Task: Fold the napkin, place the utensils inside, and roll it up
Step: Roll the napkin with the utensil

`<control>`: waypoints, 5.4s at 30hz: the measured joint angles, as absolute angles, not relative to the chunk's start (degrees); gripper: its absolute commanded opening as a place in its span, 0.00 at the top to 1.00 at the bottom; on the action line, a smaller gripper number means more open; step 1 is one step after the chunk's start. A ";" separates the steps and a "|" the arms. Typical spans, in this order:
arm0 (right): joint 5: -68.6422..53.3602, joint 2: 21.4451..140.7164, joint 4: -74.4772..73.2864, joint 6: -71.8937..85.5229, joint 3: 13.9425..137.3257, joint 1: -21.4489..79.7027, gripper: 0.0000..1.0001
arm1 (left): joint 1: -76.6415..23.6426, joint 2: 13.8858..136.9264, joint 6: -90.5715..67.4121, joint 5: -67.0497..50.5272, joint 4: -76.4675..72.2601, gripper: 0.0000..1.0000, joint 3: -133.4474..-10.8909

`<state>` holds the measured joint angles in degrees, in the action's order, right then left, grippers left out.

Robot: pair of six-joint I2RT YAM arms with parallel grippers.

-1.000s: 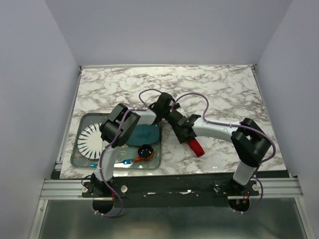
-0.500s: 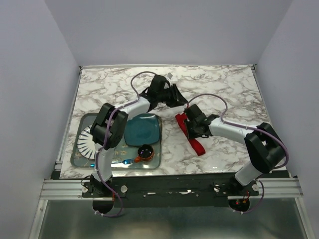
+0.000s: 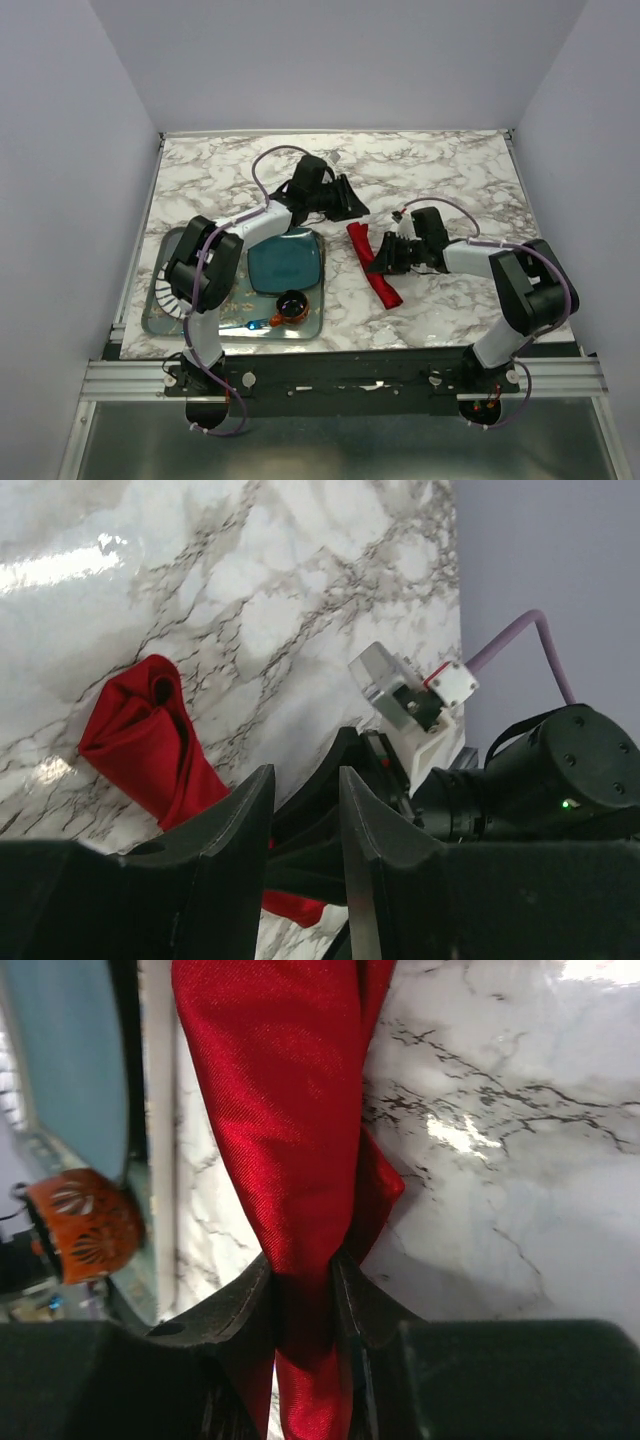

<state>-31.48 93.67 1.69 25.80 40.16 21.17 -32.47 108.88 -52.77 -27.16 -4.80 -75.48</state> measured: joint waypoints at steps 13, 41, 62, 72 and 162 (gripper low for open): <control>-48.64 98.96 20.03 36.88 31.40 13.45 0.61 | -38.13 108.88 -52.05 -26.33 -5.21 0.62 -70.63; -47.37 97.47 13.17 32.69 32.86 13.17 0.70 | -36.27 116.62 -55.22 -25.30 -11.44 0.78 -70.83; -41.08 94.15 9.58 31.27 33.58 14.90 0.65 | -35.66 123.02 -47.51 -19.59 2.79 0.65 -82.96; -39.38 93.19 6.37 30.00 35.03 16.60 0.52 | -35.59 114.30 -42.48 -16.29 8.49 0.71 -85.34; 4.84 93.82 -22.37 19.55 52.49 36.05 0.61 | -31.05 104.18 -59.64 -30.50 -9.85 0.78 -63.94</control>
<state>4.84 93.82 -22.37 19.55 52.49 36.05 -31.05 104.18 -59.64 -30.50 -9.85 -63.94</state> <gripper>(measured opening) 0.457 0.225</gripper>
